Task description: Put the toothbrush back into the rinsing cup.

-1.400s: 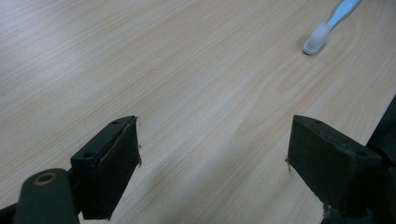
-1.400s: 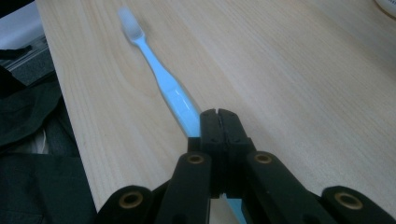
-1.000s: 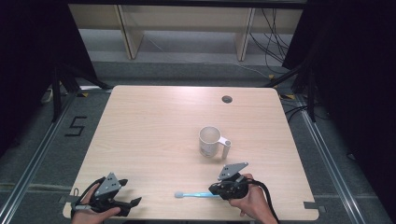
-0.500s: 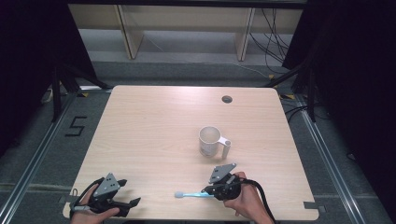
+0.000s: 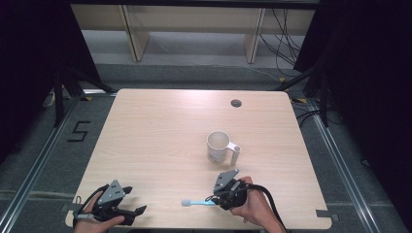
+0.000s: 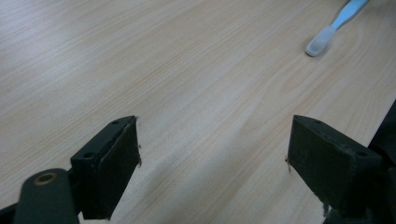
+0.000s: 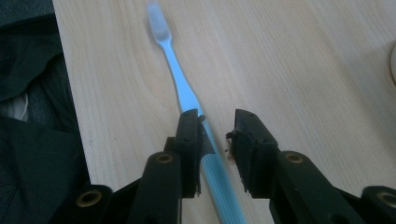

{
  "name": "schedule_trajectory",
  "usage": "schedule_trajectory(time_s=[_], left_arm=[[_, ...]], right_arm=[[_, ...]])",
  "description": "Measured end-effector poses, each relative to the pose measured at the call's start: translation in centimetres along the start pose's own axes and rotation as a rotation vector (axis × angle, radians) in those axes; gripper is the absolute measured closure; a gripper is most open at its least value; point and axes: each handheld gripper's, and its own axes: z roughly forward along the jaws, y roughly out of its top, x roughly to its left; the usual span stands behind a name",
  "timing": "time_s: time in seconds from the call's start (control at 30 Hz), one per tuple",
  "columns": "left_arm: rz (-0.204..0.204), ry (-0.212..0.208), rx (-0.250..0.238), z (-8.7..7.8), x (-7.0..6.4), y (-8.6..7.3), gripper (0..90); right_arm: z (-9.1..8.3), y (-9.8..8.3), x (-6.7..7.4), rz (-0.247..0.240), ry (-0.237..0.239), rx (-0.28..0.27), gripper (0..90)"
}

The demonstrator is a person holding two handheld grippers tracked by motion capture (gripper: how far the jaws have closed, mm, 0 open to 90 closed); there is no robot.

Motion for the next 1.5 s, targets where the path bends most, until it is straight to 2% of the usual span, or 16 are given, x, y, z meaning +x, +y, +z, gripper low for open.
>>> schedule_trajectory(time_s=[0.07, 0.4, 0.7, 0.73, 0.8, 0.87, 0.9, 0.93, 1.03, 1.2, 1.27, 1.3, 1.37, 1.43, 1.47, 1.5], left_arm=[[-0.002, 0.003, -0.003, 0.0, 0.0, 0.0, 16.0], [0.004, 0.003, -0.002, 0.0, -0.1, 0.1, 16.1], [0.013, 0.0, -0.001, 0.0, -0.1, 0.1, 16.1], [0.011, -0.001, 0.001, 0.1, -0.1, 0.1, 16.1], [0.012, 0.0, 0.004, 0.1, -0.1, 0.2, 16.1], [0.012, 0.0, 0.0, 0.1, -0.1, 0.2, 16.1], [0.012, 0.0, 0.0, 0.1, -0.1, 0.2, 16.1], [0.013, -0.004, 0.002, 0.1, -0.1, 0.2, 16.1], [0.009, -0.004, -0.001, 0.2, -0.1, 0.2, 16.1], [0.009, -0.005, -0.006, 0.2, -0.1, 0.2, 16.0], [0.014, -0.008, -0.004, 0.2, -0.1, 0.2, 16.1], [0.012, -0.008, -0.005, 0.2, -0.1, 0.2, 16.1], [0.013, -0.008, -0.005, 0.2, -0.1, 0.2, 16.1], [0.009, -0.001, -0.003, 0.1, -0.1, 0.2, 16.1], [0.012, -0.002, -0.004, 0.1, -0.1, 0.2, 16.1], [0.013, -0.003, -0.003, 0.1, -0.1, 0.2, 16.1]], right_arm=[[0.4, 0.5, 0.2, -0.029, -0.014, 0.047, 69.9], [1.6, 1.4, 0.9, -0.097, 0.003, 0.135, 69.4], [1.8, 1.6, 1.3, -0.105, -0.007, 0.202, 69.6], [1.9, 1.7, 1.1, -0.139, 0.002, 0.2, 70.2], [1.9, 1.8, 1.2, -0.115, 0.001, 0.211, 70.3], [2.0, 2.0, 0.7, -0.184, -0.019, 0.231, 70.6], [2.0, 2.0, 0.7, -0.184, -0.019, 0.231, 70.6], [2.0, 2.3, 1.0, -0.145, -0.029, 0.275, 71.1], [2.1, 2.8, 0.9, -0.183, -0.014, 0.315, 72.1], [2.4, 3.7, 0.8, -0.178, 0.012, 0.398, 74.3], [2.7, 4.0, 0.4, -0.233, 0.035, 0.405, 74.4], [2.7, 4.2, 0.5, -0.201, 0.032, 0.427, 74.5], [3.0, 4.5, 0.4, -0.226, 0.046, 0.441, 75.8], [3.0, 4.6, 0.5, -0.212, 0.044, 0.46, 76.0], [3.2, 4.8, 0.2, -0.268, 0.051, 0.445, 76.3], [3.3, 4.9, 0.3, -0.266, 0.053, 0.459, 76.6]])
